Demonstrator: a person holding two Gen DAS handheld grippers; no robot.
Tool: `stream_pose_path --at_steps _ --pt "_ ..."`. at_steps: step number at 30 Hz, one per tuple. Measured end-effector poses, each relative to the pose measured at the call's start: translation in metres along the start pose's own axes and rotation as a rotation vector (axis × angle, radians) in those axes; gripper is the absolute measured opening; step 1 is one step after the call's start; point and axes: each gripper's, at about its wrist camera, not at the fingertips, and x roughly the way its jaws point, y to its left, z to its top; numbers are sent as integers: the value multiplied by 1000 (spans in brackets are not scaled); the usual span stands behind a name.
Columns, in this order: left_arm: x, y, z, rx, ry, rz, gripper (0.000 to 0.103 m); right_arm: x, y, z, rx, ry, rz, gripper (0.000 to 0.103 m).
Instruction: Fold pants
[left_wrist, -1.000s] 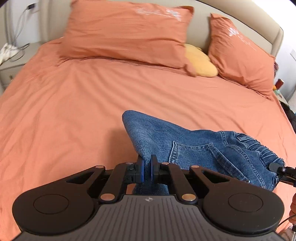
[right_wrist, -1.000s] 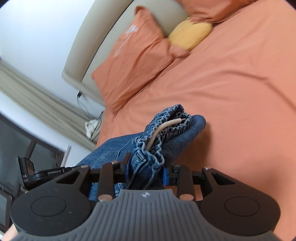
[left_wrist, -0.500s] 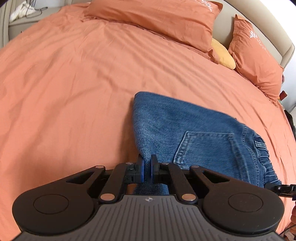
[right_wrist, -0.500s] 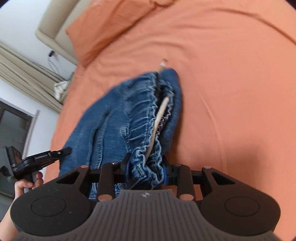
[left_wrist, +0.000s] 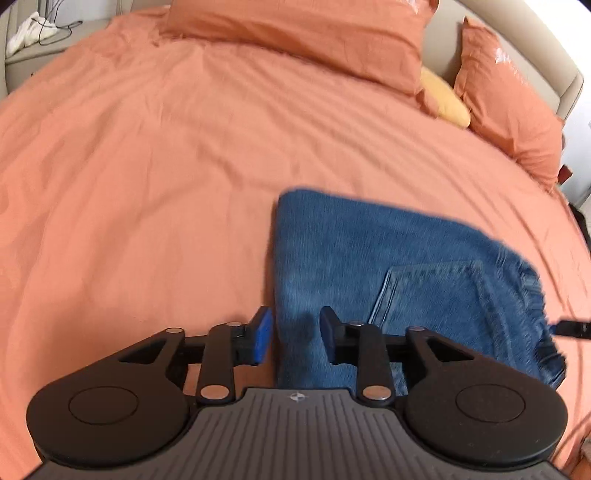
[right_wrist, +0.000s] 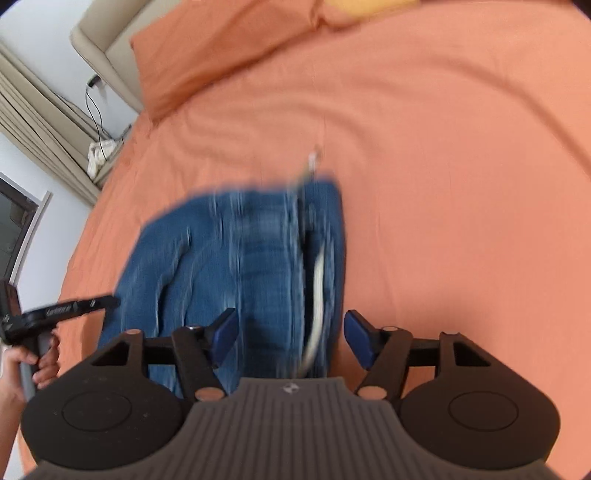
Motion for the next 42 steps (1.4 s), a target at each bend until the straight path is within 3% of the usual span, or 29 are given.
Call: stream_pose_path --at_steps 3,7,9,13,19,23,25,30,35,40,42 --pt "1 -5 11 6 -11 14 36 12 -3 33 7 -34 10 65" --pt "10 -12 17 0 -2 10 36 41 -10 59 77 4 53 62" --pt "19 -14 15 -4 20 17 32 52 -12 61 95 25 40 29" --pt "32 -15 7 33 43 76 30 48 5 61 -33 -3 -56 1" --pt "41 -6 2 -25 89 87 31 69 14 57 -127 20 -157 0" --pt "16 -23 2 69 68 161 31 60 35 56 -216 -4 -225 2" --pt "-2 -34 -6 150 40 187 31 44 47 50 -260 -38 -233 7" --pt "-39 -62 -42 309 7 195 30 4 77 7 -370 -91 -167 8" --pt "-43 -80 -83 407 18 260 25 -10 97 -53 -512 -98 -189 8" --pt "-25 -76 -106 403 78 308 24 7 88 -87 -545 -79 -262 8" --pt "-15 -70 -106 350 96 304 24 19 76 -91 -517 -57 -273 7"
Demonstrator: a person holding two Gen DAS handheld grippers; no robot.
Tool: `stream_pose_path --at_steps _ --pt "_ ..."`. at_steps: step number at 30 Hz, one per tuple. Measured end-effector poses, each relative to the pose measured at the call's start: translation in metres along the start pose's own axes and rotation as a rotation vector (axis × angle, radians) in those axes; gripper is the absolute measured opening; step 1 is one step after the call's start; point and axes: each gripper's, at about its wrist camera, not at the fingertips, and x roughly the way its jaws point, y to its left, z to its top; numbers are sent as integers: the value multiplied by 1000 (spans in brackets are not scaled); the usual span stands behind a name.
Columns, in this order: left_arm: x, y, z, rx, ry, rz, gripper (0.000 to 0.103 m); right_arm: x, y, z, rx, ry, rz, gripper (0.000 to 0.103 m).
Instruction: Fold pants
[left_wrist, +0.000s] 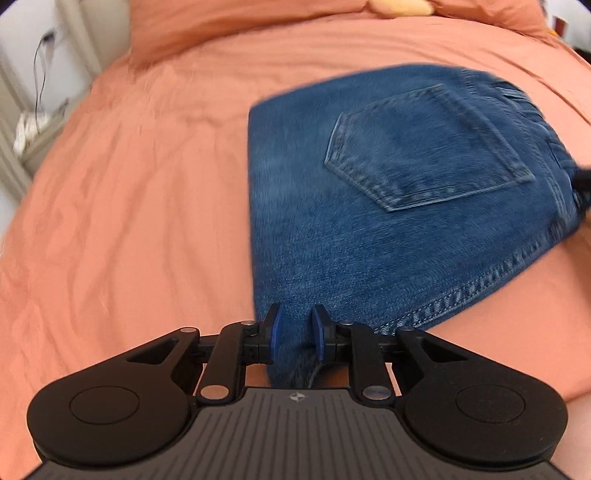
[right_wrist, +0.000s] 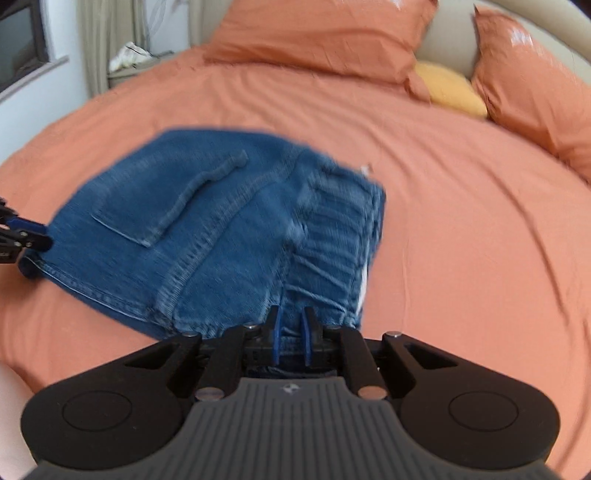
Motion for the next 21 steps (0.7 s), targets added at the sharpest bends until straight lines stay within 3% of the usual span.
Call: stream_pose_path --at_steps 7,10,11,14,15,19,21 --pt "1 2 11 -86 26 27 23 9 1 4 2 29 -26 7" --pt "-27 0 13 -106 -32 64 23 -5 1 15 16 42 -28 7" --pt "-41 -2 13 -110 -61 74 23 -15 2 16 20 29 -24 11" --pt "-89 -9 15 -115 -151 85 23 -56 6 22 38 -35 -1 36" --pt "-107 -14 16 -112 -186 93 24 -72 8 24 43 -61 8 38" --pt "-179 -35 19 -115 -295 130 34 -143 18 27 40 -178 37 49" --pt "-211 -47 17 -124 -340 159 45 -178 24 24 38 -246 53 63"
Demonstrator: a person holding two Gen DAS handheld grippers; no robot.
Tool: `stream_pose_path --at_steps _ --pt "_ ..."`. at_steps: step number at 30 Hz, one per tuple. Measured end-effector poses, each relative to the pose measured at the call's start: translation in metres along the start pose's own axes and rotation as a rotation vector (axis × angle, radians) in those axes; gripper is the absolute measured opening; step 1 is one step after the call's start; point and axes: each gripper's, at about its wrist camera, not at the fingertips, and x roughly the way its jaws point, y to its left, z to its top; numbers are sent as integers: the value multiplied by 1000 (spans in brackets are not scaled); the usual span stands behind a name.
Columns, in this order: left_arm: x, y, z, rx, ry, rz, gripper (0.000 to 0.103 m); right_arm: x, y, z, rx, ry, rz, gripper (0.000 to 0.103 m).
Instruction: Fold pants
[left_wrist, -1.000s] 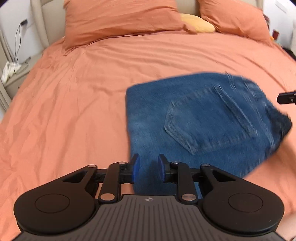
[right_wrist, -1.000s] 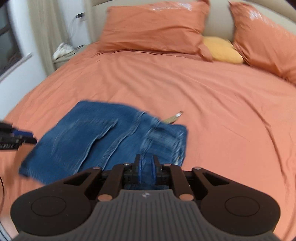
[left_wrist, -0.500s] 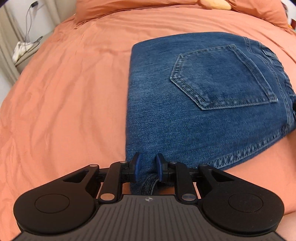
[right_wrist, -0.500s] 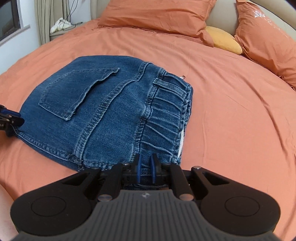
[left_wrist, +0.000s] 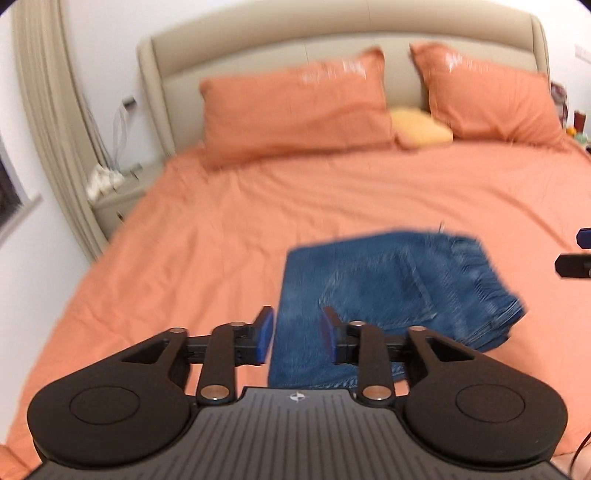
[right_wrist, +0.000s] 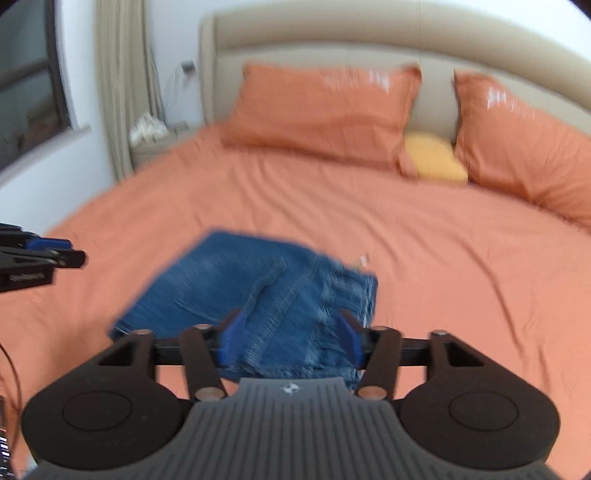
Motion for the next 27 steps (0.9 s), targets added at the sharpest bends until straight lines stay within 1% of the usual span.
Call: stream_pose_path --at_steps 1,3,5,6,8,10,11,13,14,15,17,18,21,24,27 --pt "-12 -7 4 -6 -26 9 53 -16 4 1 -1 -32 9 64" --pt "-39 -16 5 -23 -82 5 60 -47 11 0 3 -96 18 69" --pt "-62 -23 2 -47 -139 -12 67 -77 18 -4 6 -162 26 72" --pt "-73 -27 -1 -57 -164 -14 71 -90 22 -8 10 -192 26 78" --pt "-90 -35 -8 -72 -207 23 74 -113 30 -17 13 -240 18 87" --pt "-103 -42 -16 -86 -228 85 83 -134 39 -27 4 -278 -5 89" --pt "-108 -44 -21 -92 -234 114 84 -143 43 -34 3 -300 -19 92" --pt "-114 -49 -31 -105 -248 162 87 -156 50 -48 3 -332 -41 92" --pt "-117 -50 -37 -112 -247 176 87 -161 53 -54 3 -335 -44 93" --pt "-118 -52 -42 -114 -245 180 87 -164 55 -60 9 -334 -48 95" --pt "-121 -57 -53 -112 -236 165 88 -169 58 -72 21 -338 -40 97" --pt "-121 -59 -58 -112 -223 157 90 -170 59 -78 26 -337 -40 97" --pt "-117 -64 -72 -119 -175 133 91 -165 61 -94 30 -311 -50 97" --pt "-105 -69 -85 -118 -106 122 91 -154 63 -109 40 -265 -65 97" --pt "-95 -72 -95 -125 -60 117 91 -142 60 -118 67 -229 -69 97"
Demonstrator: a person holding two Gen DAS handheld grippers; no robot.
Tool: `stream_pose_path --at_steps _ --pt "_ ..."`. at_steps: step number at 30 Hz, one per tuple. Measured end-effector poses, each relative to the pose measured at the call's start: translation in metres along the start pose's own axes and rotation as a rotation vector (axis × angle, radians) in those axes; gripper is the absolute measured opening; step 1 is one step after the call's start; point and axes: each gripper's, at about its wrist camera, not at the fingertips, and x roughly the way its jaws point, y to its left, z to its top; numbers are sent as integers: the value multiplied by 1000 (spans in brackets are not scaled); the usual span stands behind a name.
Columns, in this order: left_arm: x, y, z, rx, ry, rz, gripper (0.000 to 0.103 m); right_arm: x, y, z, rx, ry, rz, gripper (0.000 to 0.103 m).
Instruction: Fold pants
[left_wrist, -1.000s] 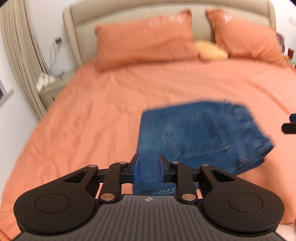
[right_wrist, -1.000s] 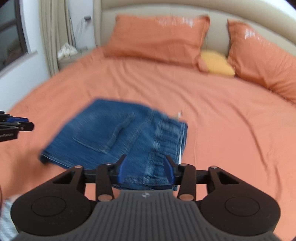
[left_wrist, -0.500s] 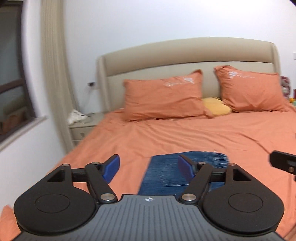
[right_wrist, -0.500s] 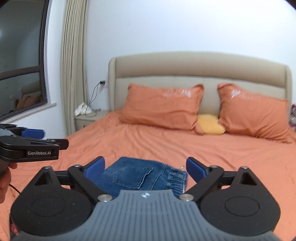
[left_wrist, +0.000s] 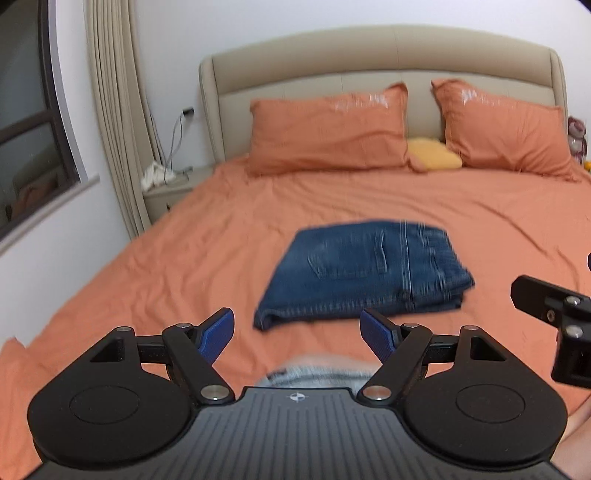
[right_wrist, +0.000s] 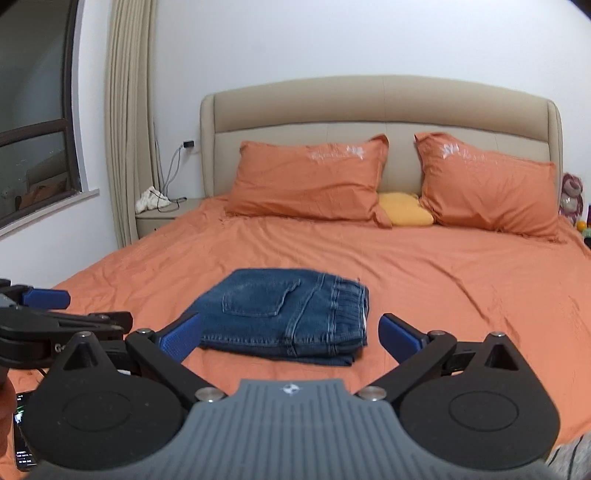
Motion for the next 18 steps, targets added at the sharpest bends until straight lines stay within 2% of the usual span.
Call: stream_pose_path --at_steps 7,18 --pt "5 -6 -14 2 56 -12 91 23 -6 -10 14 74 -27 97" --pt "9 -9 -9 11 58 -16 91 27 -12 -10 25 87 -46 97"
